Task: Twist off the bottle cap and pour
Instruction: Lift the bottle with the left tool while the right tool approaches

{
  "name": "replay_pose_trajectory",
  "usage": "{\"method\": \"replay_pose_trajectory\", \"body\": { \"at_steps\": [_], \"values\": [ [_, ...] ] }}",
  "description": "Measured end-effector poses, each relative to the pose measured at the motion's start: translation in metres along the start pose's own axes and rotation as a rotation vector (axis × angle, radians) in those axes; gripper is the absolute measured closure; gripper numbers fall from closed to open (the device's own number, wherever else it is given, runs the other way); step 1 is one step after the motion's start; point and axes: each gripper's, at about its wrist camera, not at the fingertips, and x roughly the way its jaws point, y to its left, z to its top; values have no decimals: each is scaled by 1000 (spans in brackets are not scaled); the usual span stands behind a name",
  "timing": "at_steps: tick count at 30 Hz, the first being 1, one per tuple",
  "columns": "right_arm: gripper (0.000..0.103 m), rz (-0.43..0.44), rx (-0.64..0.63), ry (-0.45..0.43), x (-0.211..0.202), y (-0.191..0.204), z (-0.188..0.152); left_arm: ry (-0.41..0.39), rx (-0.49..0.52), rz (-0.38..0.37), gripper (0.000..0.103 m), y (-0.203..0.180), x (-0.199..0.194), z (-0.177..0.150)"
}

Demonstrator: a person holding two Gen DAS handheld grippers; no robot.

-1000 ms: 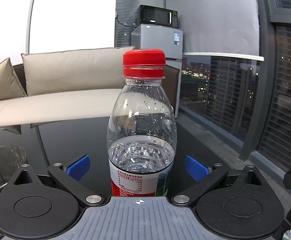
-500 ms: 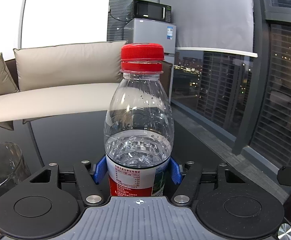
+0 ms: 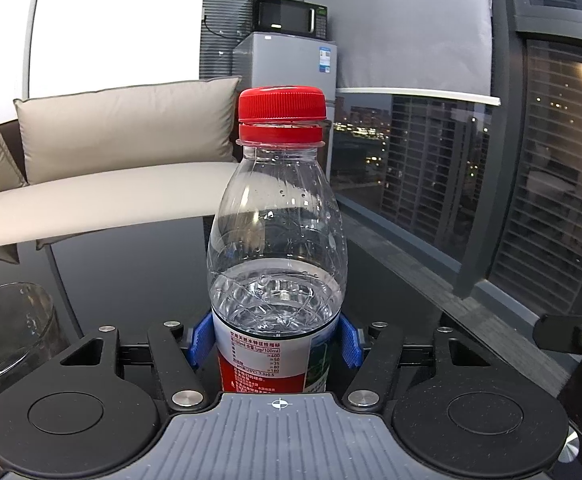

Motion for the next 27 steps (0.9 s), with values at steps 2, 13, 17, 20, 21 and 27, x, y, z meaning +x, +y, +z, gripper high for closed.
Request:
{"method": "replay_pose_trajectory", "body": {
  "at_steps": [2,13,17,20,21,27],
  "values": [
    [0,-2,-1,1,1,1,-1,5,3,-5,47,1,-3,-1],
    [0,-3,-28,2,3,7,-4,21,30,-33,46,5,-27,-12],
    [0,-3,-37,4,3,8,-5,25,46,-51,46,7,-38,-18],
    [0,-4,-42,5,3,9,-6,29,52,-61,46,8,-49,-23],
    [0,-4,-44,6,3,9,-6,30,54,-63,46,8,-52,-24],
    [0,-3,-67,12,5,16,-9,40,60,-79,46,10,-68,-31]
  ]
}}
